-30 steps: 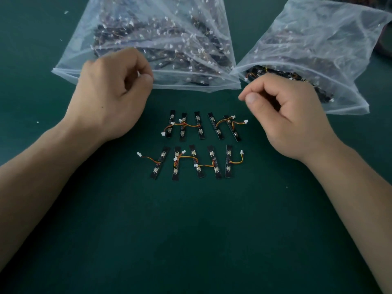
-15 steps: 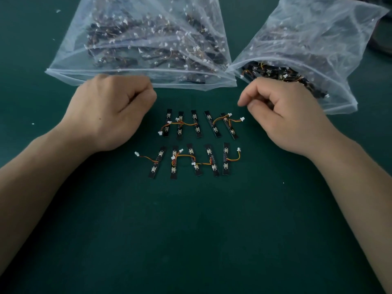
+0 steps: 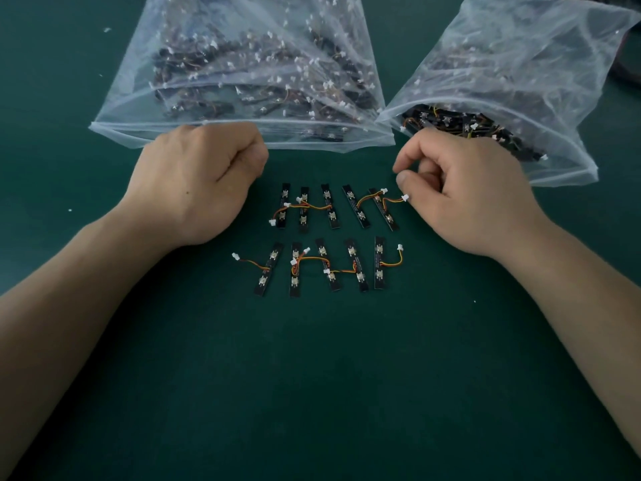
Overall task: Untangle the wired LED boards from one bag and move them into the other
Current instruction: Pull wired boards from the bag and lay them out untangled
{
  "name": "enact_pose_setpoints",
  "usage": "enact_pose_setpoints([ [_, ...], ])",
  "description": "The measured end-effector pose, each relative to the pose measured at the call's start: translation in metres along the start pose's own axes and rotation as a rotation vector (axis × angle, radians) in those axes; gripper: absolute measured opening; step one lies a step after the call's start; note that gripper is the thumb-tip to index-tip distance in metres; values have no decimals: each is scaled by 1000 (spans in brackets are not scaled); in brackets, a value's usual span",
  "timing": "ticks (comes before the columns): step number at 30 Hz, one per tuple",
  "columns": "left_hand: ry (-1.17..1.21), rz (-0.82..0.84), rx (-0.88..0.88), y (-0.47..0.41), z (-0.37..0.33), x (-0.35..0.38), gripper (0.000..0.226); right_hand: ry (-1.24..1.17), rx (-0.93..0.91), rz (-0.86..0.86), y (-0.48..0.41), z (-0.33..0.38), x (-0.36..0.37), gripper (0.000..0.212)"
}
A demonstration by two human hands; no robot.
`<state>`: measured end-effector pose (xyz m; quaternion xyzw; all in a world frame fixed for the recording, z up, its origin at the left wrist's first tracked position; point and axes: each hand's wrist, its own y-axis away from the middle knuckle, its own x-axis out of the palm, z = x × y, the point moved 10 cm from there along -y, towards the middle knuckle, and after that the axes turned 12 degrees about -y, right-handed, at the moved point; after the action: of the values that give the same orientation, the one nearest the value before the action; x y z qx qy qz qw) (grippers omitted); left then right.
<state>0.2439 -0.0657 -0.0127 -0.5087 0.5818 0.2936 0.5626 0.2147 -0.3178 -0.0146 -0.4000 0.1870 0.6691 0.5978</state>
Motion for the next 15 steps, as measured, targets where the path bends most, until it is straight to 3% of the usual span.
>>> enact_pose_setpoints([
  [5, -10, -25, -28, -1, -1, -2, 50, -58, 4, -9, 4, -1, -3, 6],
  [15, -48, -34, -9, 0, -5, -4, 52, -84, 8, 38, 5, -2, -3, 6],
])
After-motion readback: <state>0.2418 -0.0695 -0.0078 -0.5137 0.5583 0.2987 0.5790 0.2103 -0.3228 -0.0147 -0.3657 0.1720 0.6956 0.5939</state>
